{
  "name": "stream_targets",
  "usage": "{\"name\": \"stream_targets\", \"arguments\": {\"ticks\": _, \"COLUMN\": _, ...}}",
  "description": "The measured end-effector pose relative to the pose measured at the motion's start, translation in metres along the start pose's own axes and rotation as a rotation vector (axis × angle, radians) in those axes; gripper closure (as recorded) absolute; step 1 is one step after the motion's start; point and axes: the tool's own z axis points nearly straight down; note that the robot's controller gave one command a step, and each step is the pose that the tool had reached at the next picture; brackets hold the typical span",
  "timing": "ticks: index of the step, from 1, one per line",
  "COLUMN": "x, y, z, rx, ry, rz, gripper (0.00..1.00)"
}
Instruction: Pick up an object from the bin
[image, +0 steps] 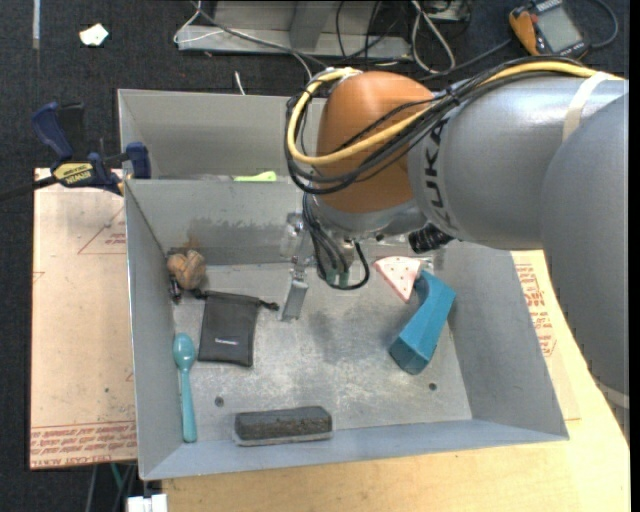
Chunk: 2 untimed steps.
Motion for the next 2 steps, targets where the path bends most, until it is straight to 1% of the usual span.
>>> {"name": "stream_targets", "arguments": {"ticks": 1, "x": 0.063, "y": 0.013, "z": 0.048, "rx": 0.0, "ry": -0.006, "rz": -0.051, "gripper": 0.0}}
{"name": "stream_targets", "arguments": {"ticks": 2, "x": 0.031, "y": 0.008, "z": 0.113, "rx": -0.001, "ry": -0.003, "rz": 0.009, "gripper": 0.0}}
